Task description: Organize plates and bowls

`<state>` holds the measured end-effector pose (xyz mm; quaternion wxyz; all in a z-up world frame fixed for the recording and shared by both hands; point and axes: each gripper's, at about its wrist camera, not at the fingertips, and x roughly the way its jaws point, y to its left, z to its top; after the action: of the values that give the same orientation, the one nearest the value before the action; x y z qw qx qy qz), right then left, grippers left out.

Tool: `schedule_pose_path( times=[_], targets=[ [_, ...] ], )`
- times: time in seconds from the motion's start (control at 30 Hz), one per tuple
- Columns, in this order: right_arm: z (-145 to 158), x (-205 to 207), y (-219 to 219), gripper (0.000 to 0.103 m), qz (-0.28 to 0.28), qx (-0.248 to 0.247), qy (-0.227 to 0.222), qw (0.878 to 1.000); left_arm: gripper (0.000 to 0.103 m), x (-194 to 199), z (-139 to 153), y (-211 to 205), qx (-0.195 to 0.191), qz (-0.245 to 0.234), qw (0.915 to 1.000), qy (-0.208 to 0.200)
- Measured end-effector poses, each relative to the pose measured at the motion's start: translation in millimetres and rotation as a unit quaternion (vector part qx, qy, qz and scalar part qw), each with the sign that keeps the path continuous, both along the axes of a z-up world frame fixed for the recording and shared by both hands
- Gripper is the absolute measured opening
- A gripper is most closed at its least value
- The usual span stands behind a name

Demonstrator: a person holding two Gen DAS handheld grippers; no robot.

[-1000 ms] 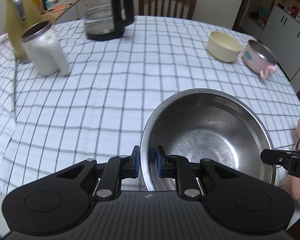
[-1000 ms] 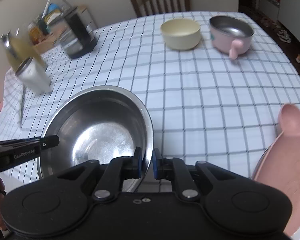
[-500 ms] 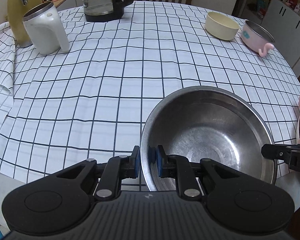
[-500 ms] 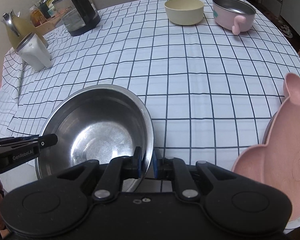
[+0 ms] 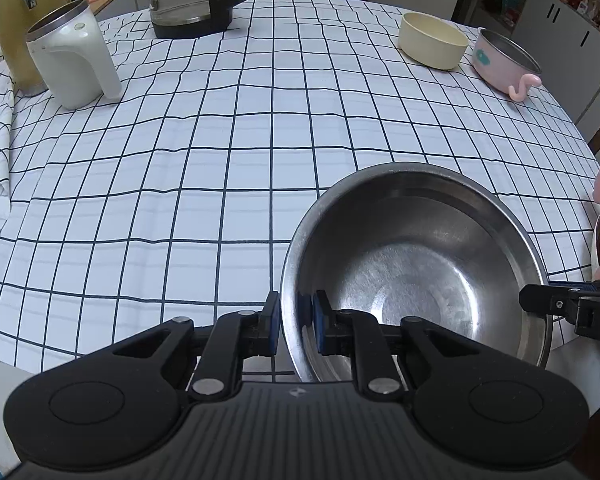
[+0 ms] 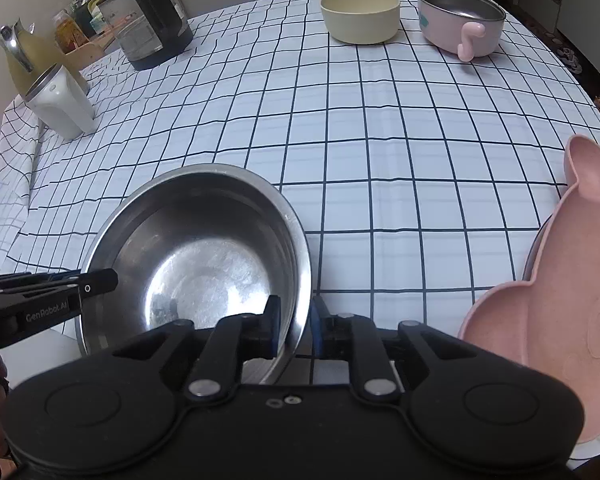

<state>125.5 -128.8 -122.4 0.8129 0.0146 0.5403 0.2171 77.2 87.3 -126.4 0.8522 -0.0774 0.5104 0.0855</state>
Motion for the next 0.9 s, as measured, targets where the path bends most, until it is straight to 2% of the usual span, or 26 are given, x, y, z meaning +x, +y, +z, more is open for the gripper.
schedule_pose_path(
  times=[0.43, 0.57, 0.9],
  targets=[
    [16, 3, -12, 0.029, -0.007, 0.016, -0.011, 1.0, 0.017, -3, 12, 1, 0.016, -0.001, 0.9998, -0.014],
    [27, 5, -14, 0.032, -0.007, 0.026, -0.021, 0.999, 0.023, -1, 28, 0, 0.015, -0.006, 0.9994, -0.03],
    [65, 24, -29, 0.041, -0.008, 0.048, -0.06, 0.997, 0.025, 24, 74, -21, 0.024, -0.034, 0.9953, -0.088]
  ],
)
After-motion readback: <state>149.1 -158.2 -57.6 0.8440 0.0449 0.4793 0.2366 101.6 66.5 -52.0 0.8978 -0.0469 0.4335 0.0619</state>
